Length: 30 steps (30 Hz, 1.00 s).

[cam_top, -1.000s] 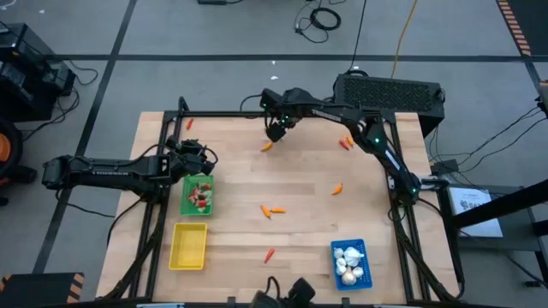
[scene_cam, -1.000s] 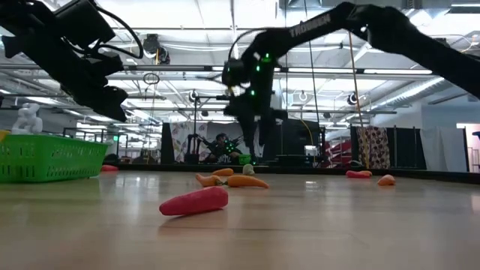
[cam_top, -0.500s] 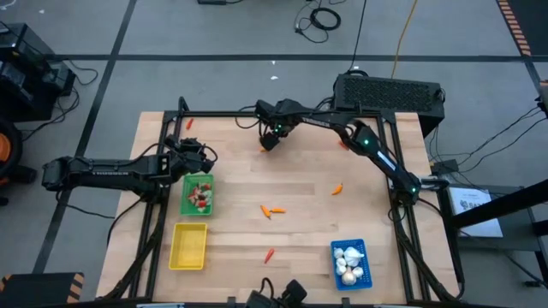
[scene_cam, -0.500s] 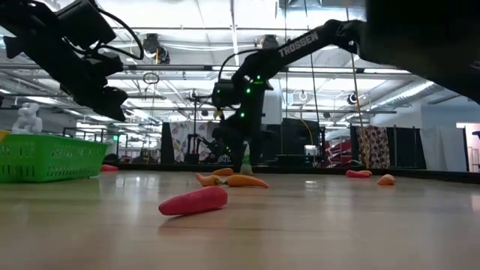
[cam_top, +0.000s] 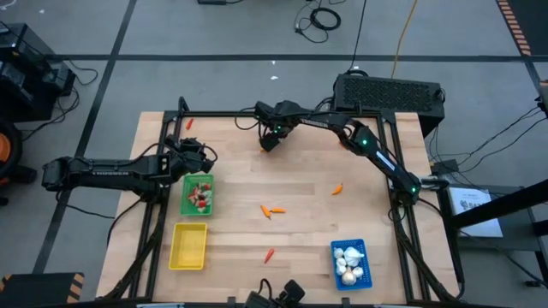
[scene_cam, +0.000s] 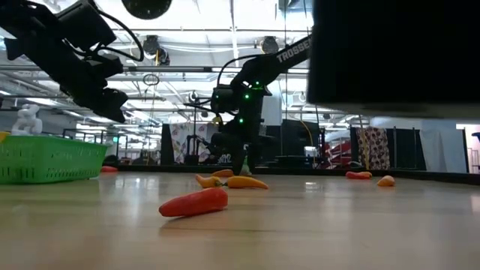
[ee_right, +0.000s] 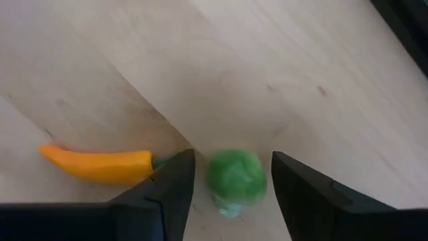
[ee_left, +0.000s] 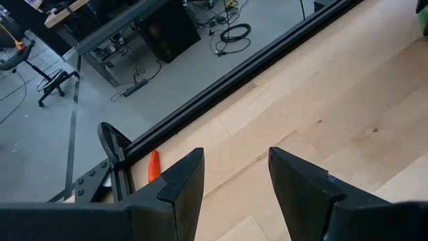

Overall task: Sort produce into baskets
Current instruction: Put the green mushroom into the green bin

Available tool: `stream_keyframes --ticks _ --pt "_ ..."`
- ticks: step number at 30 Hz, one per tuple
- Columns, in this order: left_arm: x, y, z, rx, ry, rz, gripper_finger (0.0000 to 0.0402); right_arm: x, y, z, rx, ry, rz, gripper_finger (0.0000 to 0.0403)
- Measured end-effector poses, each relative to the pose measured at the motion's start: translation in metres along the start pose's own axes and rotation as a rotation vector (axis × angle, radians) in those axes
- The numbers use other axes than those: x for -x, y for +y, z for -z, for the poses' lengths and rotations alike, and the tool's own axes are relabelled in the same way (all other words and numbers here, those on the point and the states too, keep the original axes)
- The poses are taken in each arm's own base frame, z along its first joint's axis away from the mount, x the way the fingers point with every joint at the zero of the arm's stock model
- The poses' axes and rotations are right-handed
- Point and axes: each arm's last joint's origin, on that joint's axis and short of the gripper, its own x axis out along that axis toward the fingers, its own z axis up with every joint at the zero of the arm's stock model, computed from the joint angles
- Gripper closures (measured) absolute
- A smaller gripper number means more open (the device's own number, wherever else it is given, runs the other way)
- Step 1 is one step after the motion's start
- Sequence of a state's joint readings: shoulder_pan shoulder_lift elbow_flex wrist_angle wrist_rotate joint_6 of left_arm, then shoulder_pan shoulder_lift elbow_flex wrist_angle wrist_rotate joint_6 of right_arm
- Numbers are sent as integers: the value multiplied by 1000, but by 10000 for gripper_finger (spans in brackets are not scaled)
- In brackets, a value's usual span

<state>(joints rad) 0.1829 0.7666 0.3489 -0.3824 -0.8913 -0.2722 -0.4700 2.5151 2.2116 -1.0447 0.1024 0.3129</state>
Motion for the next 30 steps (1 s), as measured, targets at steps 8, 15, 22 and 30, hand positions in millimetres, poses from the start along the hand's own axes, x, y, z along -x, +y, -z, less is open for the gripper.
stream_keyframes --ticks 8,15,22,30 --pt "0 0 0 0 0 0 226 0 0 -1 31 -7 1 218" --pt "0 0 -1 -16 -9 -5 226 0 2 -1 217 -13 -5 218" --pt "0 0 -1 -18 -13 -24 226 1 7 1 339 -16 27 243" --pt "0 1 -1 -18 -18 -46 226 2 13 -1 461 -66 63 281"
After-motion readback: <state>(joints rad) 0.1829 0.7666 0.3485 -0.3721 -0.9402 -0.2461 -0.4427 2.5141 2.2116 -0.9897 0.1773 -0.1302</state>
